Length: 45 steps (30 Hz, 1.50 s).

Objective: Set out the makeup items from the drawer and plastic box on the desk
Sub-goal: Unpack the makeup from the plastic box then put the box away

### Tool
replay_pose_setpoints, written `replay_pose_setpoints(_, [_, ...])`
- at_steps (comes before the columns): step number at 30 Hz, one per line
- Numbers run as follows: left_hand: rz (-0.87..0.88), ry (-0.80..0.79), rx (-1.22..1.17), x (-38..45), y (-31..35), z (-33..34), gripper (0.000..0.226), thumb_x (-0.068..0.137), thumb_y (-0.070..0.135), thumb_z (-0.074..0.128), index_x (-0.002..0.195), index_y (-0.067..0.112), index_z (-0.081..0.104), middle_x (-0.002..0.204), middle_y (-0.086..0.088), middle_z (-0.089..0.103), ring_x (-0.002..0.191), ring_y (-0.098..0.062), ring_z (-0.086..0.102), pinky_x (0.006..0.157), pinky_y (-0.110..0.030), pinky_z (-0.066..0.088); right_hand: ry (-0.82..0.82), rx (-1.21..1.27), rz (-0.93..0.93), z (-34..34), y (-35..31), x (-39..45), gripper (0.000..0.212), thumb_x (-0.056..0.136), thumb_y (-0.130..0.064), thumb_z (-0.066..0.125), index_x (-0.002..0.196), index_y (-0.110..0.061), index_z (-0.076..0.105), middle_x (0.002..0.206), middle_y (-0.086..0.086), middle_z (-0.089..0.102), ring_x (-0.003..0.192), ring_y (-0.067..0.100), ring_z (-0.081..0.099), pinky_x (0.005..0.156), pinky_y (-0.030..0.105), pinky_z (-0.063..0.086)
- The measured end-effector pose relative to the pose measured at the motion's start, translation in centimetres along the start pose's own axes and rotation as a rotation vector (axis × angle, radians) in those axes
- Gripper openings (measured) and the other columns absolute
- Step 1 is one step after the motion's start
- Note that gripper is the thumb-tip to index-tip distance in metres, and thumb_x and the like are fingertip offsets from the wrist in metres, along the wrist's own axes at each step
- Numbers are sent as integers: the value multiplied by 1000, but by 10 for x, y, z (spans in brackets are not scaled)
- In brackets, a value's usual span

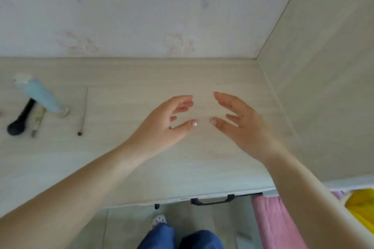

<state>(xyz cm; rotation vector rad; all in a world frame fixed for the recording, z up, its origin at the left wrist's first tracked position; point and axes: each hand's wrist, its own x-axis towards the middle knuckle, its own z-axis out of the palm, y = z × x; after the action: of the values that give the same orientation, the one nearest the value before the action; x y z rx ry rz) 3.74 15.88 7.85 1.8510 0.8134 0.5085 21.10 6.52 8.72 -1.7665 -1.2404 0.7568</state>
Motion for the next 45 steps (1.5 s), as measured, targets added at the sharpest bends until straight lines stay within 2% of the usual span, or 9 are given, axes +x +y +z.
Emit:
replay_pose_setpoints(4, [-95, 133, -64, -40, 22, -34, 47, 86, 18, 67, 123, 36, 45, 120, 19, 57, 117, 4, 52, 104, -29, 43, -48, 51, -17, 11, -45, -8, 49, 82, -26, 69, 116, -52, 46, 128, -20, 53, 120, -7, 48, 102, 25, 43])
replay_pose_setpoints(13, [-262, 590, -110, -172, 54, -51, 42, 87, 23, 65, 122, 37, 46, 118, 25, 56, 117, 4, 53, 103, -29, 43, -418, 47, -221, 46, -108, -43, 50, 82, -26, 68, 125, -43, 47, 131, -15, 52, 122, -3, 48, 103, 29, 43])
replay_pose_setpoints(19, [-379, 909, -176, -279, 85, 11, 40, 86, 24, 66, 122, 35, 49, 118, 19, 58, 110, 8, 55, 85, -6, 45, -746, 4, -356, 45, -124, -115, 51, 86, -31, 65, 129, -45, 43, 133, -22, 46, 120, -11, 43, 94, 11, 37])
replay_pose_setpoints(27, [-567, 1324, -176, -432, 131, 104, 34, 84, 20, 67, 105, 43, 52, 111, 13, 63, 109, -9, 61, 97, -31, 49, -1132, -3, -431, 71, -137, -240, 51, 86, -24, 65, 131, -38, 45, 132, -22, 46, 119, -10, 43, 90, 6, 37])
replay_pose_setpoints(29, [-604, 1417, -188, -466, 145, 123, 33, 84, 20, 67, 108, 38, 53, 113, 11, 63, 109, -8, 60, 96, -28, 50, -1219, 7, -465, 83, -141, -273, 47, 86, -22, 65, 124, -41, 45, 131, -20, 47, 118, -7, 44, 86, 4, 38])
replay_pose_setpoints(32, [-632, 1545, -221, -513, 166, 148, 36, 86, 17, 65, 119, 26, 53, 116, 10, 62, 108, -3, 59, 87, -12, 50, -1342, 17, -523, 99, -151, -324, 43, 83, -24, 67, 112, -49, 46, 125, -25, 50, 115, -13, 46, 101, 22, 42])
replay_pose_setpoints(34, [-610, 1636, -231, -546, 180, 165, 33, 86, 14, 65, 114, 29, 55, 114, 10, 63, 108, -5, 59, 87, -18, 50, -1415, 21, -553, 110, -158, -359, 45, 83, -25, 68, 108, -54, 46, 119, -33, 48, 112, -20, 45, 103, 27, 43])
replay_pose_setpoints(39, [-624, 1843, -218, -649, 214, 216, 33, 85, 16, 66, 109, 36, 56, 112, 13, 65, 107, -1, 61, 92, -19, 48, -1580, 20, -673, 128, -180, -475, 43, 84, -27, 66, 110, -53, 44, 117, -31, 48, 118, -7, 49, 97, 19, 42])
replay_pose_setpoints(45, [-679, 1992, -218, -794, 237, 283, 35, 84, 20, 68, 112, 38, 57, 114, 15, 66, 106, 3, 61, 87, -16, 49, -1687, 69, -709, 150, -194, -639, 45, 84, -24, 66, 122, -42, 48, 129, -19, 52, 115, -11, 47, 93, 14, 45])
